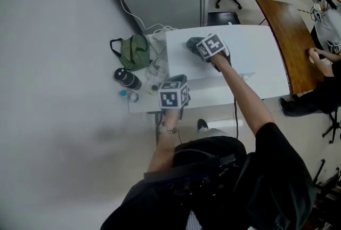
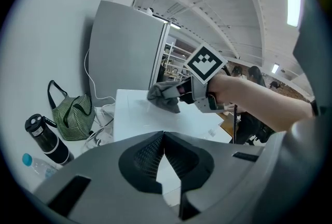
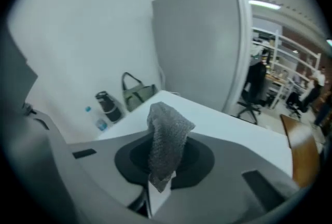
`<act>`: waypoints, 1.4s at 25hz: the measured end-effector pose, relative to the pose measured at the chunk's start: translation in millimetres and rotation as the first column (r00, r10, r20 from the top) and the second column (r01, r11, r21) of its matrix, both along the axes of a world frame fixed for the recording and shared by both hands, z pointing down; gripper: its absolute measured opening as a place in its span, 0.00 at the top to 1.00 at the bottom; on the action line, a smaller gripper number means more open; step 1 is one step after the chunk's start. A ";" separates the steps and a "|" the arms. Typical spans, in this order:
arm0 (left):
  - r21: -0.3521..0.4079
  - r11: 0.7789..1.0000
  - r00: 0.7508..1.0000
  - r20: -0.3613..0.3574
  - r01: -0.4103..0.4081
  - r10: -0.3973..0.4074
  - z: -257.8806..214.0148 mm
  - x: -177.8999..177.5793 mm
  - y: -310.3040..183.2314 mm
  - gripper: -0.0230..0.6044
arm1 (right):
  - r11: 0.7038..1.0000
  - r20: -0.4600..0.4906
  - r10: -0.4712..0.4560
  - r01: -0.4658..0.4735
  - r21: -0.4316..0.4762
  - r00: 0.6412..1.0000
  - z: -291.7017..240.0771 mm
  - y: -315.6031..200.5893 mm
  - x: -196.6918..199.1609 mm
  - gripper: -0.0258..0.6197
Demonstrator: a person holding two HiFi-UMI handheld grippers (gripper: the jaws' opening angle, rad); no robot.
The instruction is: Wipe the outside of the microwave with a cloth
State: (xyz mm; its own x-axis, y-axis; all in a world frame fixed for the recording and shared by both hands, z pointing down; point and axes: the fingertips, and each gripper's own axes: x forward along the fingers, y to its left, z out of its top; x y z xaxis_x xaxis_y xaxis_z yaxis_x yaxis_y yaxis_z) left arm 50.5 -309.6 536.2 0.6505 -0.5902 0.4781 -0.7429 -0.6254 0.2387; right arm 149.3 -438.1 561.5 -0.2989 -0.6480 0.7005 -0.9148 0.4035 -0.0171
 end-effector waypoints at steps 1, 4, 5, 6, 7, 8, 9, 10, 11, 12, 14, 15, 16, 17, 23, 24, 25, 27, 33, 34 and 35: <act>0.001 1.000 1.000 0.002 0.007 -0.007 -0.2 -3.3 0.7 0.96 | 0.997 0.021 -0.055 0.056 -0.044 0.998 6.5 6.7 -33.7 0.91; -0.002 0.999 0.999 0.011 0.033 -0.033 0.9 -14.7 2.6 0.96 | 0.971 0.036 -0.141 0.145 -0.188 0.989 37.0 24.9 -98.8 0.91; -0.004 0.999 0.999 0.012 0.040 -0.040 1.5 -17.7 4.1 0.96 | 0.965 0.019 -0.157 0.157 -0.209 0.987 45.2 27.1 -108.9 0.91; -0.006 0.999 0.999 0.011 0.045 -0.045 1.9 -19.9 5.7 0.96 | 0.961 0.000 -0.171 0.167 -0.219 0.985 52.9 28.2 -114.1 0.91; -0.008 0.999 0.999 0.008 0.050 -0.050 2.4 -21.5 7.2 0.96 | 0.960 -0.011 -0.183 0.176 -0.218 0.983 58.3 28.8 -116.2 0.91; -0.012 0.999 0.999 0.005 0.053 -0.053 3.1 -22.9 8.5 0.96 | 0.960 -0.009 -0.188 0.182 -0.214 0.982 61.5 30.1 -115.1 0.91; -0.015 0.998 0.998 0.003 0.057 -0.057 4.0 -24.0 9.3 0.96 | 0.961 -0.007 -0.179 0.173 -0.217 0.984 64.9 31.9 -107.5 0.91; -0.019 0.998 0.998 0.002 0.060 -0.060 5.1 -24.7 9.6 0.96 | 0.963 -0.018 -0.157 0.149 -0.224 0.988 68.8 32.7 -92.2 0.91; -0.021 0.998 0.998 0.000 0.060 -0.060 6.2 -24.4 9.5 0.96 | 0.967 -0.039 -0.129 0.117 -0.228 0.991 71.3 32.5 -72.6 0.91; -0.022 0.998 0.998 -0.001 0.058 -0.058 7.1 -22.7 9.1 0.96 | 0.971 -0.063 -0.100 0.084 -0.226 0.993 72.1 32.0 -51.4 0.91; -0.023 0.999 0.999 -0.007 0.044 -0.044 7.9 -15.9 8.3 0.96 | 0.976 -0.104 -0.035 0.011 -0.217 0.994 71.9 32.8 -4.2 0.91; -0.023 0.999 0.999 -0.011 0.033 -0.033 8.0 -11.2 8.4 0.96 | 0.976 -0.113 0.003 -0.028 -0.214 0.994 72.4 34.9 20.9 0.91; -0.022 1.000 1.000 -0.014 0.021 -0.021 8.1 -5.8 9.0 0.96 | 0.975 -0.116 0.043 -0.067 -0.213 0.992 73.1 38.3 46.5 0.91; -0.021 1.000 1.000 -0.017 0.007 -0.007 8.0 0.0 10.0 0.96 | 0.971 -0.115 0.083 -0.106 -0.212 0.990 73.6 42.9 72.3 0.91; -0.014 0.998 0.997 -0.032 -0.065 0.064 3.6 30.2 19.0 0.96 | 0.907 -0.177 0.332 -0.365 -0.211 0.927 70.7 80.3 220.1 0.91; -0.014 0.997 0.997 -0.036 -0.071 0.071 2.9 31.9 20.4 0.96 | 0.894 -0.215 0.357 -0.399 -0.205 0.909 70.7 87.8 239.2 0.91; -0.013 0.997 0.996 -0.042 -0.075 0.074 2.2 32.4 21.4 0.96 | 0.883 -0.266 0.370 -0.426 -0.196 0.890 71.1 95.5 255.6 0.91; -0.010 0.997 0.996 -0.051 -0.071 0.071 0.6 29.4 21.4 0.96 | 0.873 -0.350 0.377 -0.455 -0.174 0.858 72.2 106.7 276.2 0.91; -0.008 1.000 0.999 -0.051 -0.008 0.007 -0.5 -0.7 16.9 0.96 | 0.900 -0.255 0.396 -0.428 -0.083 0.882 36.6 90.1 217.3 0.91; -0.008 1.000 0.999 -0.052 0.007 -0.008 -0.3 -7.4 14.9 0.96 | 0.939 -0.177 0.336 -0.344 -0.017 0.925 21.7 72.1 174.3 0.91; -0.008 1.000 0.998 -0.052 0.022 -0.022 0.0 -14.4 12.3 0.96 | 0.967 -0.101 0.256 -0.254 0.030 0.961 10.2 58.1 123.6 0.91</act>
